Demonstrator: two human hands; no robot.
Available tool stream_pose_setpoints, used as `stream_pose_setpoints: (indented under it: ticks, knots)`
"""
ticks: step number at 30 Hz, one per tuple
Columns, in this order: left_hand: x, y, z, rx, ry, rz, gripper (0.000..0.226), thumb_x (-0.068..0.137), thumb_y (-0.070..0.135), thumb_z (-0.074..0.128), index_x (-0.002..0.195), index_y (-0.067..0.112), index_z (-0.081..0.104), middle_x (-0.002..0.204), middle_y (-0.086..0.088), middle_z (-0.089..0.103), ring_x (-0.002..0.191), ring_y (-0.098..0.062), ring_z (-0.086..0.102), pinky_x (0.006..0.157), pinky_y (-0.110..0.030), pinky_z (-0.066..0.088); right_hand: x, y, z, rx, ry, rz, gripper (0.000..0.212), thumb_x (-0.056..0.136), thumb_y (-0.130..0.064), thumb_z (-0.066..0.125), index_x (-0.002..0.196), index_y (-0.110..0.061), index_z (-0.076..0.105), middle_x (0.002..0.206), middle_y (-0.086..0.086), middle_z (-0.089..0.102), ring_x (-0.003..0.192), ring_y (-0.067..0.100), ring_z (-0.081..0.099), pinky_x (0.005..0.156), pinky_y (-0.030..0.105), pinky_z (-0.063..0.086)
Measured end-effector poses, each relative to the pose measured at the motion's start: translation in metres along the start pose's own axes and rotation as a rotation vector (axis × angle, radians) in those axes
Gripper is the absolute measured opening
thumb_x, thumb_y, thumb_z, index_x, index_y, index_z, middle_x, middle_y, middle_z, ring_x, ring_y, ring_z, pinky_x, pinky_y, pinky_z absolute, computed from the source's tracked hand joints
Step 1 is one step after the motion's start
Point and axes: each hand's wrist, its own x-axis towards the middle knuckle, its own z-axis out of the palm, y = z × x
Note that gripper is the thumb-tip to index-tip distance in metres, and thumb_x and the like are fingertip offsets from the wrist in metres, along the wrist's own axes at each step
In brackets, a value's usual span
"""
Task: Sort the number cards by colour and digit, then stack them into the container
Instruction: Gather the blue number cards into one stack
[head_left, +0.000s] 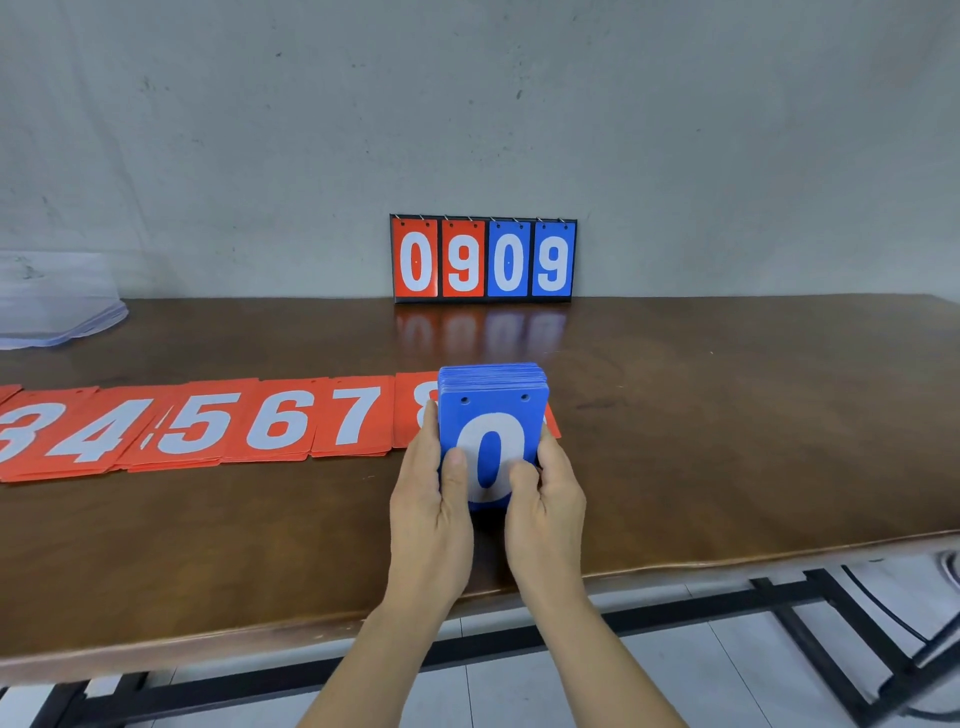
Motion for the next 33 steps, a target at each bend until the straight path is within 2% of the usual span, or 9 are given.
stream_pose_setpoints:
  ticks: [3,7,15,18,22,24,29,31,33]
  knots:
    - [-0.001,-0.001,0.0,0.01,-0.004,0.005,0.047,0.101,0.028,0.04,0.148,0.022,0.037,0.129,0.019,0.055,0.119,0.002,0.051,0.099,-0.024,0.047,0.0,0.001,0.0,-0.014,0.019,-0.017,0.043,0.086,-0.024,0.042,0.125,-0.014,0.058,0.105,-0.002,0.065,0.092,0.004,0.059,0.067,0.01,0.048]
    - [-0.001,0.0,-0.001,0.01,0.003,-0.006,0.047,0.098,0.029,0.039,0.145,0.021,0.04,0.12,0.023,0.054,0.114,0.011,0.049,0.08,-0.002,0.044,0.001,0.005,-0.001,-0.041,0.037,-0.025,0.034,0.098,-0.008,0.045,0.129,-0.016,0.057,0.112,-0.005,0.064,0.101,0.004,0.06,0.069,0.011,0.051]
    - [0.003,0.003,-0.002,0.093,0.034,0.023,0.045,0.097,0.031,0.041,0.138,0.016,0.049,0.117,0.013,0.059,0.112,0.0,0.055,0.078,-0.002,0.046,0.002,0.005,0.001,-0.112,0.063,-0.075,0.036,0.1,-0.027,0.045,0.136,-0.021,0.052,0.118,-0.008,0.061,0.109,0.005,0.059,0.077,0.013,0.054]
    - [0.0,-0.002,-0.004,0.101,0.027,-0.013,0.045,0.098,0.03,0.042,0.141,0.017,0.048,0.115,0.018,0.057,0.113,0.007,0.051,0.076,0.001,0.044,0.001,0.01,0.001,-0.143,0.021,-0.013,0.038,0.1,-0.027,0.048,0.137,-0.021,0.05,0.122,-0.009,0.06,0.111,0.006,0.059,0.081,0.019,0.056]
    - [0.0,-0.004,-0.002,0.131,0.048,-0.002,0.037,0.098,0.025,0.047,0.134,0.018,0.052,0.108,0.026,0.054,0.108,0.018,0.048,0.073,0.002,0.044,0.001,0.01,0.001,-0.165,0.036,-0.017,0.037,0.098,-0.027,0.048,0.134,-0.019,0.051,0.122,-0.008,0.06,0.108,0.003,0.059,0.075,0.009,0.053]
    - [0.001,-0.004,-0.002,0.131,0.051,0.007,0.031,0.097,0.026,0.048,0.127,0.021,0.054,0.105,0.027,0.054,0.104,0.02,0.049,0.076,-0.001,0.047,0.001,0.011,0.0,-0.177,0.043,-0.019,0.036,0.098,-0.029,0.049,0.132,-0.019,0.052,0.121,-0.008,0.06,0.108,0.003,0.059,0.074,0.009,0.053]
    - [0.009,0.007,0.003,0.094,-0.052,0.021,0.034,0.089,0.037,0.05,0.12,0.024,0.06,0.109,0.014,0.063,0.105,0.005,0.056,0.073,-0.003,0.047,0.01,-0.003,-0.032,-0.171,0.062,-0.051,0.027,0.097,-0.025,0.054,0.125,-0.025,0.056,0.11,-0.01,0.057,0.101,0.001,0.059,0.067,0.007,0.05]
    - [0.014,0.018,0.015,0.011,-0.171,-0.057,0.023,0.088,0.038,0.052,0.109,0.032,0.061,0.106,0.016,0.066,0.1,0.001,0.063,0.074,-0.014,0.054,0.022,-0.012,-0.059,-0.188,0.051,-0.036,0.023,0.097,-0.022,0.056,0.118,-0.029,0.061,0.107,-0.008,0.06,0.098,0.004,0.062,0.068,0.014,0.054]
    - [0.018,0.025,0.035,-0.056,-0.271,-0.165,0.014,0.093,0.029,0.057,0.104,0.029,0.065,0.108,0.012,0.07,0.098,-0.007,0.067,0.078,-0.031,0.059,0.034,-0.021,-0.087,-0.211,0.02,0.022,0.021,0.095,-0.016,0.057,0.096,-0.036,0.064,0.099,-0.008,0.066,0.094,0.01,0.064,0.073,0.027,0.058]
